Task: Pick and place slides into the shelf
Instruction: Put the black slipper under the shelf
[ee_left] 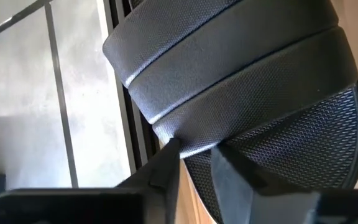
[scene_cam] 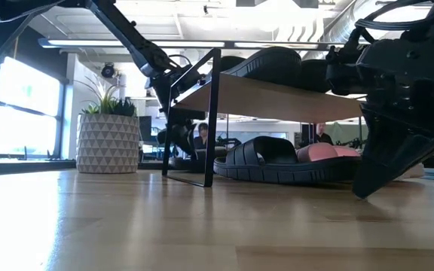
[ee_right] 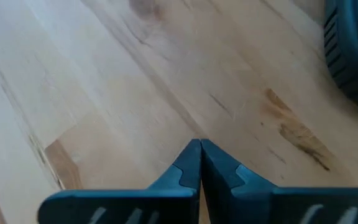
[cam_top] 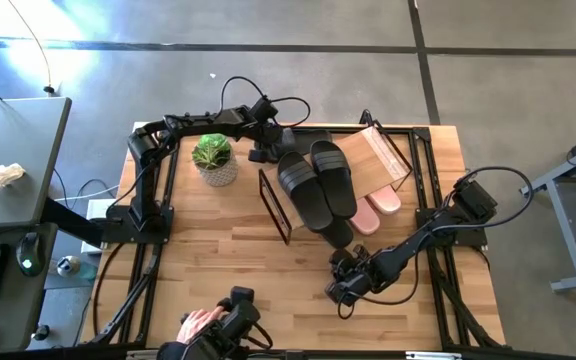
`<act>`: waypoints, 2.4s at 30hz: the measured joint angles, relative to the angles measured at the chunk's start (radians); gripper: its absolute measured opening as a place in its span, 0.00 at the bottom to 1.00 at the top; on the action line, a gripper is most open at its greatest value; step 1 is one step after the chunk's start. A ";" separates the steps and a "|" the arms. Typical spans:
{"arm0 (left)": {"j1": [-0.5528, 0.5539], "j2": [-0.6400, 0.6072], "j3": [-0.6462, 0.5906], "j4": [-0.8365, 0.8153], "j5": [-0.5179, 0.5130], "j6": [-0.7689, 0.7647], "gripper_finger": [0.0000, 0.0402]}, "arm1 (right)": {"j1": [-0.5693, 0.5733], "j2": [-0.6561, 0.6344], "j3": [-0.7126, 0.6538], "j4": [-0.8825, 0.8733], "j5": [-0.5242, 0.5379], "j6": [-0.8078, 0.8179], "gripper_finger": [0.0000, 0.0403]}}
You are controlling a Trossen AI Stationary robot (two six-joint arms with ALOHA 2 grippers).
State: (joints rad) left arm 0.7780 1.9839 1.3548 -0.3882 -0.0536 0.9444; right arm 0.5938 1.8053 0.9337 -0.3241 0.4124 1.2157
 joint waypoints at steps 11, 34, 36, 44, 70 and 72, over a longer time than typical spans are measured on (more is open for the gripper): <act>0.000 0.000 0.000 0.018 -0.007 -0.072 0.03 | 0.000 0.000 0.000 -0.009 0.024 0.017 0.00; 0.015 -0.100 -0.001 -0.087 0.035 -0.276 0.00 | -0.003 -0.002 0.000 0.021 -0.008 0.016 0.00; 0.036 -0.117 -0.001 -0.093 0.069 -0.313 0.00 | -0.005 -0.022 -0.001 0.061 -0.040 -0.003 0.00; 0.127 -0.142 0.000 -0.117 0.244 -0.433 0.01 | -0.070 -0.304 -0.001 0.188 -0.081 -0.098 0.00; 0.251 -0.141 0.000 -0.030 0.599 -1.303 0.03 | -1.434 -0.677 0.542 -0.013 -0.834 -0.728 0.05; 0.244 -0.141 0.000 -0.031 0.629 -1.373 0.05 | -1.523 -0.599 0.637 -0.106 -0.985 -0.776 0.07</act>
State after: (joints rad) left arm 1.0218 1.8431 1.3544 -0.4191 0.5758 -0.4284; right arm -0.9291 1.2061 1.5703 -0.4297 -0.5729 0.4398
